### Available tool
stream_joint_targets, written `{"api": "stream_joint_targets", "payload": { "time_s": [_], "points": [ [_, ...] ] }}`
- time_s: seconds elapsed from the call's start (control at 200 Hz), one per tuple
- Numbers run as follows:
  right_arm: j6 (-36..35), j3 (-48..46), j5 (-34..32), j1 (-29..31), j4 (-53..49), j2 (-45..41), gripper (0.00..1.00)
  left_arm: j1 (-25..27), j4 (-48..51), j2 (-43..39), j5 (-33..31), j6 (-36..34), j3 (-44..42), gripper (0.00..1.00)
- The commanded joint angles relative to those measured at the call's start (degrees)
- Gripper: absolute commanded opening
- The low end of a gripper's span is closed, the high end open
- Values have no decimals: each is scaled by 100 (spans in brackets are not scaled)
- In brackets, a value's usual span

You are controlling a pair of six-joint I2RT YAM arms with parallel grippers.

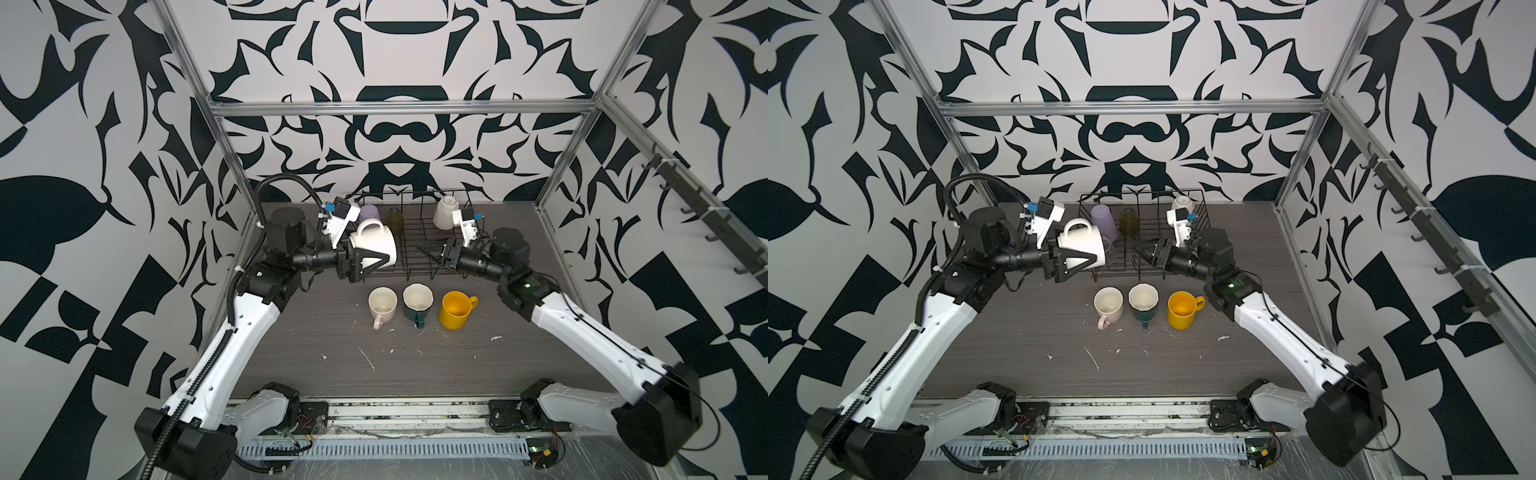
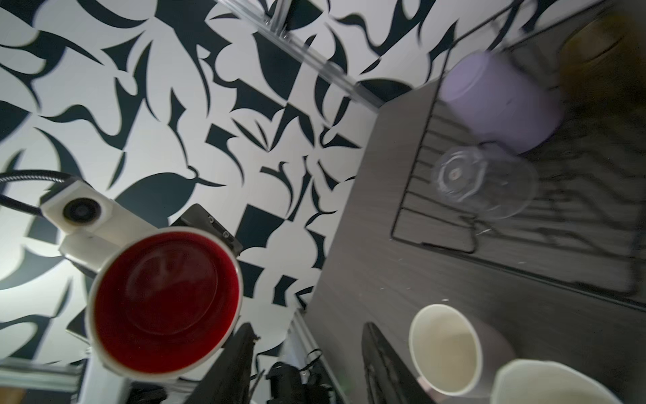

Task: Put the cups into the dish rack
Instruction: 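Open the right gripper and withdraw it while the left holds the mug, then lower the red-lined mug into the rack beside the clear glass with the left gripper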

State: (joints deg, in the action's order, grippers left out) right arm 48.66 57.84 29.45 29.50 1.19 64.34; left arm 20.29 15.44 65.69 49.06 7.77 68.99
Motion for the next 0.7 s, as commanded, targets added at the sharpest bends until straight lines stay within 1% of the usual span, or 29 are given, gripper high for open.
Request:
{"api": "stream_joint_targets", "payload": {
  "time_s": [0.0, 0.07, 0.1, 0.155, 0.165, 0.2, 0.255, 0.36, 0.695],
  "points": [
    [-1625, 304, -1628, 15, -2190, -609, 65, 26, 266, 203, -426, -51, 417, 0],
    [-1769, 196, -2133, 6, -2359, -904, 72, 43, 452, 439, -631, 7, 628, 0],
    [-1805, 158, -2324, 8, -2418, -1011, 76, 60, 529, 547, -708, 37, 718, 0],
    [-1862, 84, -2626, 0, -2512, -1167, 89, 95, 680, 689, -901, 75, 910, 0],
    [-1872, 75, -2683, -2, -2528, -1193, 91, 108, 717, 844, -940, 71, 953, 0],
    [-1907, 53, -2823, -4, -2585, -1265, 96, 145, 882, 1024, -1111, 57, 1107, 0],
    [-1956, 32, -2961, -17, -2640, -1347, 98, 200, 1180, 1269, -1410, 32, 1393, 0],
    [-2051, 30, -3089, -31, -2672, -1415, 98, 315, 1720, 1762, -1891, 23, 1955, 0],
    [-2225, -82, -3138, -54, -2716, -1501, 98, 733, 3095, 3377, -3240, -133, 3792, 0]
  ]
}}
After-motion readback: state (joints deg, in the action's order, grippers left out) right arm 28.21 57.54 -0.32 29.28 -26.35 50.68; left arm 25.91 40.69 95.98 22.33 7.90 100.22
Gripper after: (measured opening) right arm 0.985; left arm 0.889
